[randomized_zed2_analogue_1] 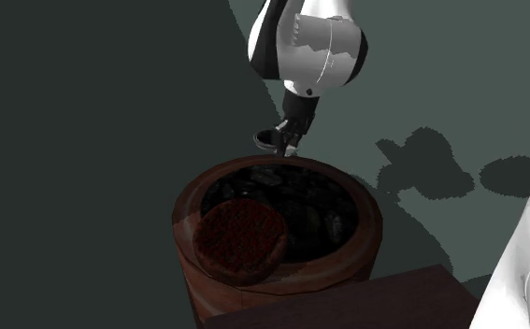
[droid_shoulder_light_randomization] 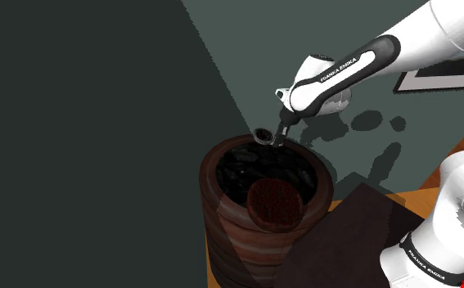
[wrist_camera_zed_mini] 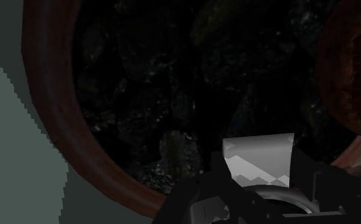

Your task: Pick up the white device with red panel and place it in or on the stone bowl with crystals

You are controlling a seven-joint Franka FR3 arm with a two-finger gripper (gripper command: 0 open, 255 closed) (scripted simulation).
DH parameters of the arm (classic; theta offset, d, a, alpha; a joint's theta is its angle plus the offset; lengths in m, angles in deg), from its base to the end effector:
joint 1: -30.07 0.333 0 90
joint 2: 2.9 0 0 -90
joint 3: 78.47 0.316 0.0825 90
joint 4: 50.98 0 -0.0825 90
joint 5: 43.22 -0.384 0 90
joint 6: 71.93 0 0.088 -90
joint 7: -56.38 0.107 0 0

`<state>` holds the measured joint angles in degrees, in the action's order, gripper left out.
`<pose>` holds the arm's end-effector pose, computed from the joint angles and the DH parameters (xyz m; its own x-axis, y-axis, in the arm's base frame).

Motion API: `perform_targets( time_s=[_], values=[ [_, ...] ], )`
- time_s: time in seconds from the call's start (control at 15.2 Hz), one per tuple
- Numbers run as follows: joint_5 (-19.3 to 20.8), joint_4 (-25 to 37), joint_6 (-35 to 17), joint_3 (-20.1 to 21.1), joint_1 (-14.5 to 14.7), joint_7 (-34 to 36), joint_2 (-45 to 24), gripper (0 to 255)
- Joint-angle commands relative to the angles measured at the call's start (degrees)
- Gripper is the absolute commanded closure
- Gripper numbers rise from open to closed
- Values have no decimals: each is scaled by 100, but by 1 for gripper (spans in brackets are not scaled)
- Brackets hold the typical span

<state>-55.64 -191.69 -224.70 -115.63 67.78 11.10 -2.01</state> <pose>0.4976 -0.0014 0.3235 0.7867 0.5647 0.2496 0.5736 -0.8180 0.0425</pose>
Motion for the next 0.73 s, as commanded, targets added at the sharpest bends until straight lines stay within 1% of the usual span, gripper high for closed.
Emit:
perform_targets(
  time_s=[0.0, 0.2, 0.33, 0.46, 0.66],
  values=[
    [596, -433, -144, 98, 46, 617, 430, 255],
    [1356, -1020, -266, 453, -102, 1473, 1000, 255],
    [1746, -1381, -302, 763, -253, 1983, 1347, 255],
    [2029, -1721, -310, 1107, -409, 2437, 1676, 255],
    [2311, -2195, -279, 1604, -559, 3059, 2159, 255]
  ],
)
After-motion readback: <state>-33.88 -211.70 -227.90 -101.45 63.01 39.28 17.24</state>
